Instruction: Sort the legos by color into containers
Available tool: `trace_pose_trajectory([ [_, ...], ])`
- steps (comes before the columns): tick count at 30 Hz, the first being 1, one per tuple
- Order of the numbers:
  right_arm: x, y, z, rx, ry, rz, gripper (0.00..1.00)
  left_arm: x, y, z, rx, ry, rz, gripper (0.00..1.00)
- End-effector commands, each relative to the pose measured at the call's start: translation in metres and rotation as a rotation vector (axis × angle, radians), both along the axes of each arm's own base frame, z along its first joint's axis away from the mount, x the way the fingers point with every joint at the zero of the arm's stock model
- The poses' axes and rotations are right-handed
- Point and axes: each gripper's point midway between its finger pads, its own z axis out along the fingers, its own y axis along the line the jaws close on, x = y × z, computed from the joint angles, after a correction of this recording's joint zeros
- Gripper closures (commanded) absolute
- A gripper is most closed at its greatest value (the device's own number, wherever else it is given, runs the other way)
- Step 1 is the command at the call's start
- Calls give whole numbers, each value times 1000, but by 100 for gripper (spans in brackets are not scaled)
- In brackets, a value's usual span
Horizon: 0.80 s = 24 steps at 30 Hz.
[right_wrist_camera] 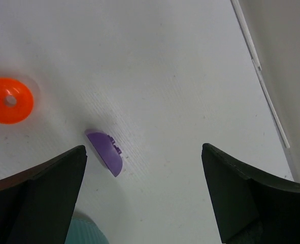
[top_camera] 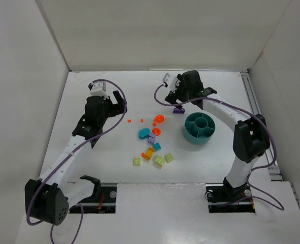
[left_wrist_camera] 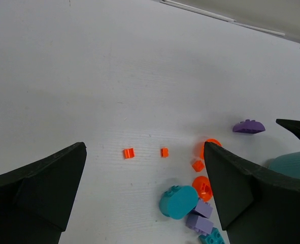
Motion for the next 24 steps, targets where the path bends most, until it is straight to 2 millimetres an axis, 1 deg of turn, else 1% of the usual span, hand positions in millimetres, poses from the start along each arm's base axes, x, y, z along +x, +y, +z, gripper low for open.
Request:
trace_pose_trajectory([
  [1,11,-3,7,-87,-57,40,0,8,2,7,8,-37,20,0],
  [2,12,-7,-4,-149,-37,66,0,8,3,7,18,-39,17,0],
  [3,12,-7,-9,-178,-26,86,0,9,2,3,22,-29,17,0],
  [4,12,-8,-14,-202,-13,102,0,10,2,5,19,-38,17,0],
  [5,14,-10,-13,-225,1,104,0,11,2,2,22,-28,17,0],
  [6,17,-14,-25,-250,25,110,0,13,3,-3,30,-17,28,0],
  [7,16,-11,-30,-249,48,123,0,14,3,2,27,-25,28,0],
  [8,18,-8,-29,-249,55,142,0,16,3,-3,40,-14,25,0],
  [9,13,-11,-44,-256,104,163,0,19,4,-4,44,-11,35,0],
  [10,14,-8,-43,-254,104,178,0,19,4,-4,44,-10,35,0],
  [11,14,-8,-48,-257,113,179,0,21,4,-9,49,2,35,0],
  [12,11,-8,-56,-267,145,198,2,22,5,-13,56,13,43,0],
  [13,13,-7,-53,-264,137,198,2,24,4,-8,52,3,43,0],
  [14,9,-8,-63,-275,168,201,2,25,4,-13,56,15,43,0],
  [15,9,-8,-65,-278,177,202,2,26,4,-17,68,24,40,0],
  [16,7,-9,-73,-285,199,204,2,26,4,-17,68,24,40,0],
  [17,7,-10,-71,-286,202,204,2,26,4,-17,68,24,40,0],
  [19,8,-7,-82,-286,222,212,2,27,4,-21,72,34,40,0],
  [21,9,-10,-90,-286,250,211,3,30,3,-23,75,44,39,0],
  [22,9,-10,-90,-286,250,211,5,30,3,-24,75,44,39,0],
  [24,10,-12,-101,-285,279,212,9,33,4,-22,86,40,45,0],
])
